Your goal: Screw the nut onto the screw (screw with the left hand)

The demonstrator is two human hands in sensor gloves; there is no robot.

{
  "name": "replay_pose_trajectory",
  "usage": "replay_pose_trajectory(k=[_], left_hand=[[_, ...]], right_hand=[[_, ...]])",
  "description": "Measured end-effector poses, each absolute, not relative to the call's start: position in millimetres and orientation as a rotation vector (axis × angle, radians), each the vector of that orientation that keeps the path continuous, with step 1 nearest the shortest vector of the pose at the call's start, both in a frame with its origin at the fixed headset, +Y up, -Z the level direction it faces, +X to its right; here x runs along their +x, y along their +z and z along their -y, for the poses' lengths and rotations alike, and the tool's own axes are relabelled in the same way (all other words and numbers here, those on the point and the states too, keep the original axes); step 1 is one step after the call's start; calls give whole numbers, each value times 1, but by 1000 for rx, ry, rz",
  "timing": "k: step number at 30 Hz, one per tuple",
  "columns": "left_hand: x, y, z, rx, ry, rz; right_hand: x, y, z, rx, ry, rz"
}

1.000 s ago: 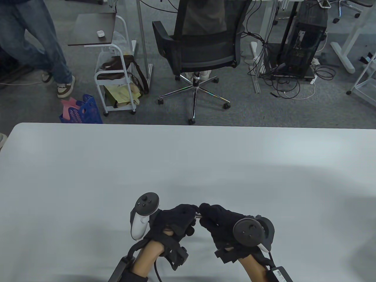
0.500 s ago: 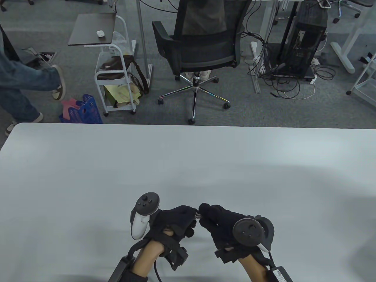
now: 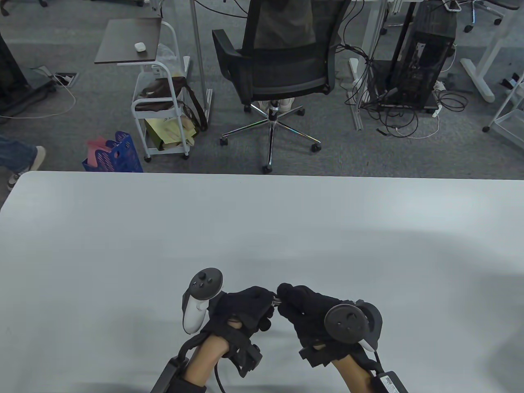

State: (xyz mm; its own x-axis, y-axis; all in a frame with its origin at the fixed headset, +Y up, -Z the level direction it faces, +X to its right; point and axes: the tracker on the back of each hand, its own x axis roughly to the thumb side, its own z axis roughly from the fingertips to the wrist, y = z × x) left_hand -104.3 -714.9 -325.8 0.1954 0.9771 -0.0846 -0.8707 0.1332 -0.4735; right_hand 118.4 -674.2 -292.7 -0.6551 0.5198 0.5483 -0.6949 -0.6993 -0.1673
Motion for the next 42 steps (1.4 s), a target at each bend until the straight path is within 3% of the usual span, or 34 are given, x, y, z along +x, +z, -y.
replay_pose_trajectory(k=[37,42], left_hand=[[-103,-330,724,-552,1368,290],[-107,-329,729,-515,1350,216]], right_hand=[[117,-301,682,578,2310,356],[114,-300,684,591,2319,350]])
